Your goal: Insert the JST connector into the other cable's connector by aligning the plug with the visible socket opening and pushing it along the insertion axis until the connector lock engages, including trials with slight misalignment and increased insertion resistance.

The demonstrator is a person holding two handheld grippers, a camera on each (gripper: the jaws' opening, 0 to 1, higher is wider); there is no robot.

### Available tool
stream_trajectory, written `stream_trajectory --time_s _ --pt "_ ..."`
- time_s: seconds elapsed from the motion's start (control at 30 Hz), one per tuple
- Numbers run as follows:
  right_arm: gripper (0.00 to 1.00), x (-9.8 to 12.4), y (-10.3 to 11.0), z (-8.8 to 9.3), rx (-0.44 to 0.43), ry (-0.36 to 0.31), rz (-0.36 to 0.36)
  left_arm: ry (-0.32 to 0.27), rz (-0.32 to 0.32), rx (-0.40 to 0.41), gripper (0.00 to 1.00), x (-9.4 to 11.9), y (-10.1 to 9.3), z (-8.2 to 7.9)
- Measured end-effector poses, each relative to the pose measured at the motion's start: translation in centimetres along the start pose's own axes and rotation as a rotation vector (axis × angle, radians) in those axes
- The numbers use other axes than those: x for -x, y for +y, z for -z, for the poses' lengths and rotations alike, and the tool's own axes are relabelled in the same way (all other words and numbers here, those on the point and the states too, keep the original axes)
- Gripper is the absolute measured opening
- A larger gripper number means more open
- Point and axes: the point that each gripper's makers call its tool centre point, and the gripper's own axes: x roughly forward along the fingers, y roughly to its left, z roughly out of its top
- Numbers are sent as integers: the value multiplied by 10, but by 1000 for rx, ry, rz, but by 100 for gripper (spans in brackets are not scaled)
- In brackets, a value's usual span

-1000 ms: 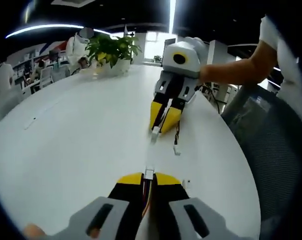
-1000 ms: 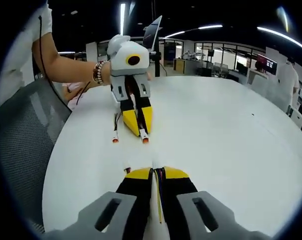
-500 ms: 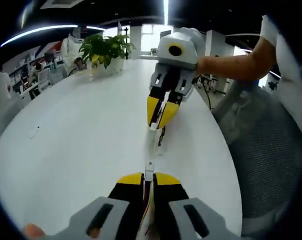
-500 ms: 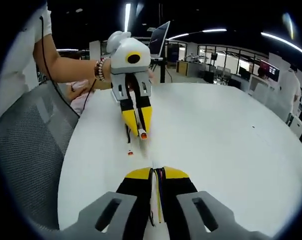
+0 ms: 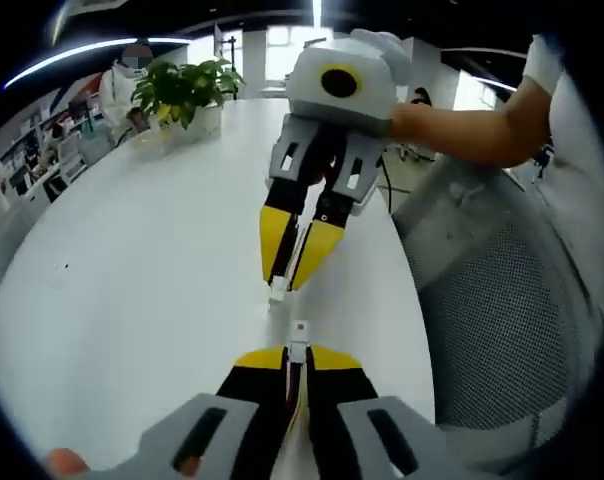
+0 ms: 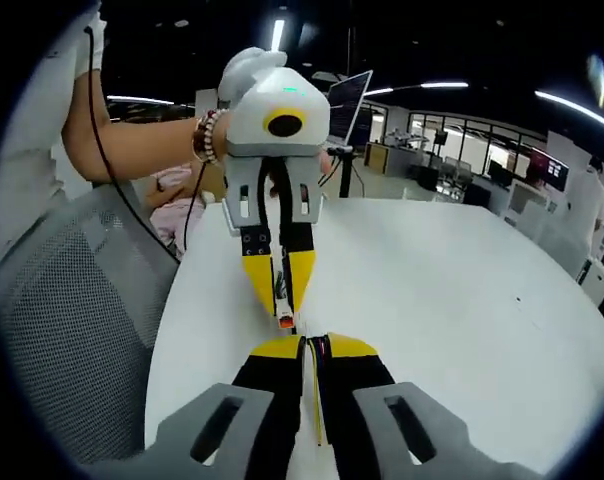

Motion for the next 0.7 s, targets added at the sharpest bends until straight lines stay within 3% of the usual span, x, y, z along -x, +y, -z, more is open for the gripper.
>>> stream_trajectory --time_s 0.4,0.7 --pt "4 -13 15 11 39 56 -69 -42 -26 41 0 1 4 15" --pt "4 -17 14 0 57 20 -47 -34 -12 32 0 -4 1 15"
